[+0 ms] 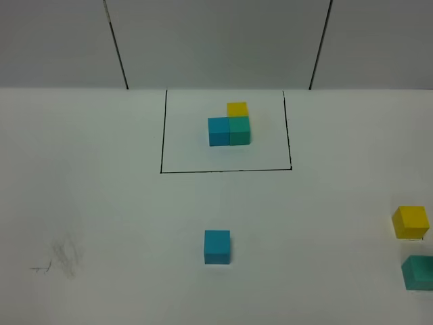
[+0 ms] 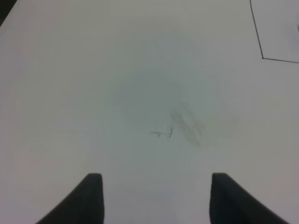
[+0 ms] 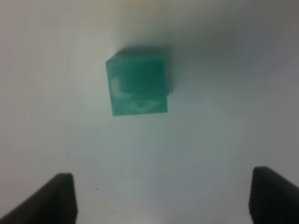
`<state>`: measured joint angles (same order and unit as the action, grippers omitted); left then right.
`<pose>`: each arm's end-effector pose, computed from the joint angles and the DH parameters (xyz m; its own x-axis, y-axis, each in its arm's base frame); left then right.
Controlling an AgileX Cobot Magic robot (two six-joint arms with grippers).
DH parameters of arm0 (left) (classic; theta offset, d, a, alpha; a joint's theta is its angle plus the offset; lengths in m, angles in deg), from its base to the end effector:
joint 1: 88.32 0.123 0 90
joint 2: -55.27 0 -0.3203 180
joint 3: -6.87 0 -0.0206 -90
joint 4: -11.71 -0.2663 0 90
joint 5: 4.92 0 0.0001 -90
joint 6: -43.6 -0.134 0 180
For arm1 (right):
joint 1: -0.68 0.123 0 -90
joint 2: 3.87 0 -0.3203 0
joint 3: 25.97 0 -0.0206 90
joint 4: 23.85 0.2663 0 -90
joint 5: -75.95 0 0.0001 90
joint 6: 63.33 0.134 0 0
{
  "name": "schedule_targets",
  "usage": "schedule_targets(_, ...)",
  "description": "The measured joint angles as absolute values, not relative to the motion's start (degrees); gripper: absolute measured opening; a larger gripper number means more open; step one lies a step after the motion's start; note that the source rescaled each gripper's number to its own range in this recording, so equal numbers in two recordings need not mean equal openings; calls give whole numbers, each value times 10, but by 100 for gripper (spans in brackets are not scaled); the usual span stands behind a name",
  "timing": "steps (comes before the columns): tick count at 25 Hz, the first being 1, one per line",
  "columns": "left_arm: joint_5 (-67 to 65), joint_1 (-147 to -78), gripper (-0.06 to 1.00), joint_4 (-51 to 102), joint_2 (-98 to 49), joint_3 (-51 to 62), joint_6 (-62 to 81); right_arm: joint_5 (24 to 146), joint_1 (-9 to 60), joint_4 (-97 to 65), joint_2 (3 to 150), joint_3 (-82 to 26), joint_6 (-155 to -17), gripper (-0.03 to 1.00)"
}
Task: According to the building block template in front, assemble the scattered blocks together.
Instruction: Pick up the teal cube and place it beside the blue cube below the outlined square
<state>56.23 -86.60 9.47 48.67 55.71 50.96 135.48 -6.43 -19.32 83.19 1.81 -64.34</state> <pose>0.0090 0.0049 0.2678 -0.4378 -0.1225 -0.8907 -0.1091 0.9906 -0.0826 0.2463 -0.0215 0.2167 -0.9845 0.1454 -0.0979 0.1390 0.9878 0.0700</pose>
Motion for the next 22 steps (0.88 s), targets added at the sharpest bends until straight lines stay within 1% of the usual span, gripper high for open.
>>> schedule_targets(7,562,-866,15,95,487,557,509,1292,-25,-183,904,18,-636,57)
schedule_targets(11,562,-866,15,95,487,557,509,1272,-25,-183,940,24,-628,57)
schedule_targets(16,562,-866,15,95,487,557,509,1203,-25,-180,945,60,-627,57)
schedule_targets(22,562,-866,15,95,487,557,509,1174,-25,-176,979,76,-625,57)
